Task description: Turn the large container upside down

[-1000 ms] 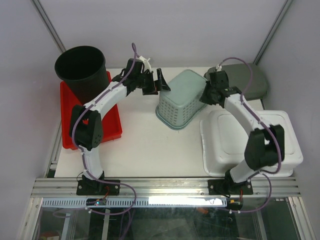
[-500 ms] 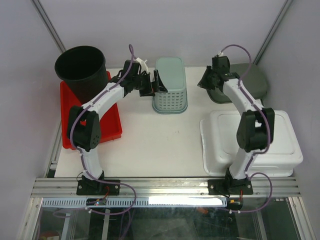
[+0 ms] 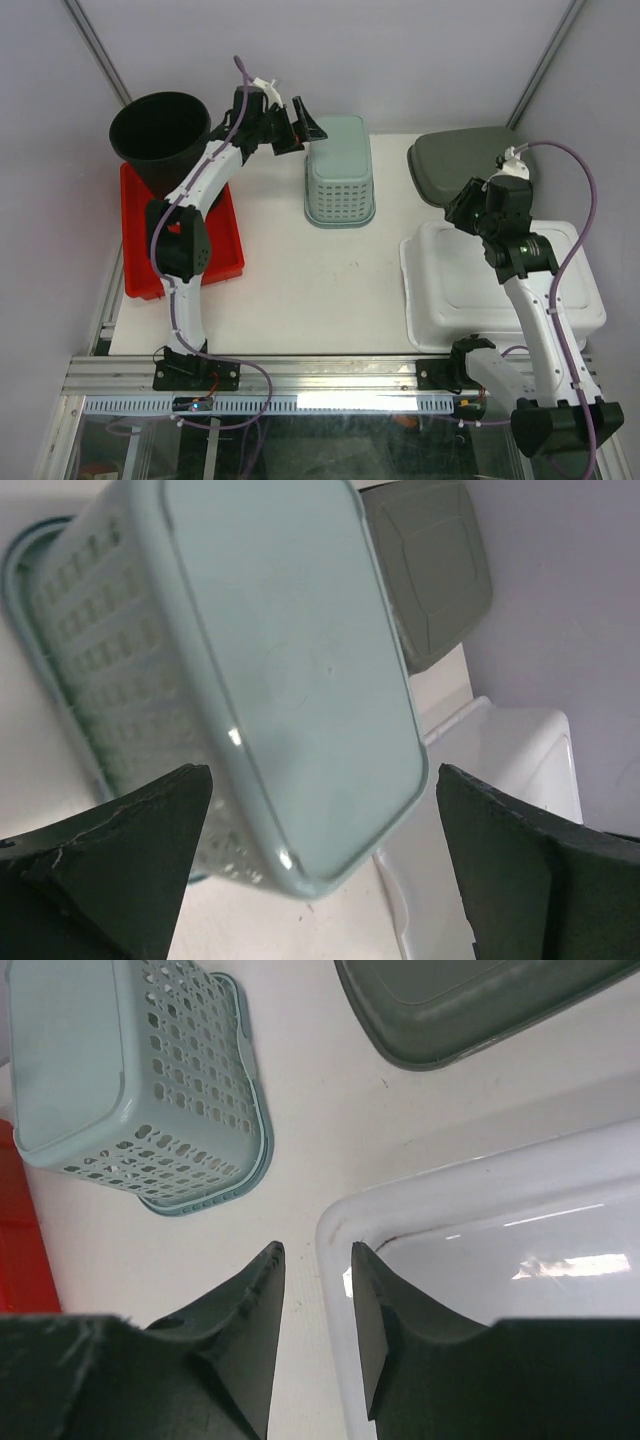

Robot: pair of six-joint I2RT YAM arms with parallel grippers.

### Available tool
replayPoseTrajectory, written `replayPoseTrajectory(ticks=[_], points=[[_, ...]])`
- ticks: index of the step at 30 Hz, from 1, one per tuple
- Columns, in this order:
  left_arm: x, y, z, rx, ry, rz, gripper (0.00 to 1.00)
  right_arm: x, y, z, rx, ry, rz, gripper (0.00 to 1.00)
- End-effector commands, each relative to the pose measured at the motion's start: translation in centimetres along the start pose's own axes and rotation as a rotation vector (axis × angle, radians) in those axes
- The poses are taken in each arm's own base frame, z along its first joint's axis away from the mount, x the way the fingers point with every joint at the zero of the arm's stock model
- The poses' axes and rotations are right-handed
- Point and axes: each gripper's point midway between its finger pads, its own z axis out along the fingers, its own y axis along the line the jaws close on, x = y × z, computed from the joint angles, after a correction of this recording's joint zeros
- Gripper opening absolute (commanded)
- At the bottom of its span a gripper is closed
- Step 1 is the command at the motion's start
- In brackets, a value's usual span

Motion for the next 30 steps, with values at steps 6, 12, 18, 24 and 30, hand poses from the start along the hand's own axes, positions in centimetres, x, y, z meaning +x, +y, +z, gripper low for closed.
replayPoseTrajectory(ticks=[6, 12, 18, 24, 30], points=[[1.9, -8.0, 7.9, 0.334, 0.088, 0.005, 0.99, -0.9, -1.4, -4.1, 0.057, -0.055, -0.021, 0.37], [1.7, -11.5, 9.5, 0.463, 0.056, -0.012, 0.99, -1.1, -1.3, -4.5, 0.054, -0.054, -0.017, 0.37], [-2.5, -11.8, 4.6, 0.37, -0.057, 0.123, 0.99, -1.1, -1.1, -4.6, 0.037, -0.066, -0.008, 0.37], [-5.7, -11.4, -2.8, 0.134, -0.169, 0.305, 0.99, -1.3, -0.5, -3.8, 0.009, -0.075, 0.004, 0.46], [-9.1, -4.4, -12.7, -0.374, -0.284, 0.364, 0.99, -1.5, 0.4, -2.7, -0.028, -0.078, 0.007, 0.73]])
